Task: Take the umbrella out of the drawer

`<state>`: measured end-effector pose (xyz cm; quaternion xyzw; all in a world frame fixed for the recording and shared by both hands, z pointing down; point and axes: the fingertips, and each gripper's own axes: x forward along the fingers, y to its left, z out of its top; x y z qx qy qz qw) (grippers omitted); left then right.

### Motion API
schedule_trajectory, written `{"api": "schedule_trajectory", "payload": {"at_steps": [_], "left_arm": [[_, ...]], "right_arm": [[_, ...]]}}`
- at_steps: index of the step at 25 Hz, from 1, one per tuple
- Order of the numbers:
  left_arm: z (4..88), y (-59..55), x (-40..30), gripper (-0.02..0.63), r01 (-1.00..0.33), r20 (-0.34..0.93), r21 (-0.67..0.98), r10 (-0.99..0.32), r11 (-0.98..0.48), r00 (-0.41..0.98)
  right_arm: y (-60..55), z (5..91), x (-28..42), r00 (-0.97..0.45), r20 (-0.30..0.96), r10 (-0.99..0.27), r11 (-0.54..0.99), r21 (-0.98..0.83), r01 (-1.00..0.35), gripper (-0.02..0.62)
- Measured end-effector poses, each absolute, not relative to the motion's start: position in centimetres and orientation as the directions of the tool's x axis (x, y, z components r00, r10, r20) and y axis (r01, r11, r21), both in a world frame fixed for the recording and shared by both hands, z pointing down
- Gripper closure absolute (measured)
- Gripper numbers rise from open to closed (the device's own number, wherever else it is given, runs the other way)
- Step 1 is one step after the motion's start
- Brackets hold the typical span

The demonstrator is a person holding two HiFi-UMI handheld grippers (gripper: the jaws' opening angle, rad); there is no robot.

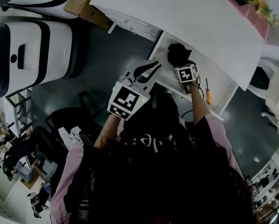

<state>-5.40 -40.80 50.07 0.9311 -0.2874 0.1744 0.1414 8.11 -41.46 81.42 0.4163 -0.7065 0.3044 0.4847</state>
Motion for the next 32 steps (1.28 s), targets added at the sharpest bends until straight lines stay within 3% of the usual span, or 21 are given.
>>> {"api": "schedule_trajectory", "payload": {"at_steps": [11,32], "left_arm": [[49.5,-40.1,-4.7,0.561,-0.605,0.407,0.146,-0.510,-0.782,0.758],[46.3,-35.2,1.5,0.561,-0.664,0.364,0.120,-0.589,-0.738,0.721]], "right_arm": [[-39.4,75.5,8.8,-0.204,0.946,-0.253,0.618,-0.005,-0.786,0.316],[-31.0,56.6,12.4,-0.375,0.779,-0.502,0.577,-0.022,-0.817,0.316]]}}
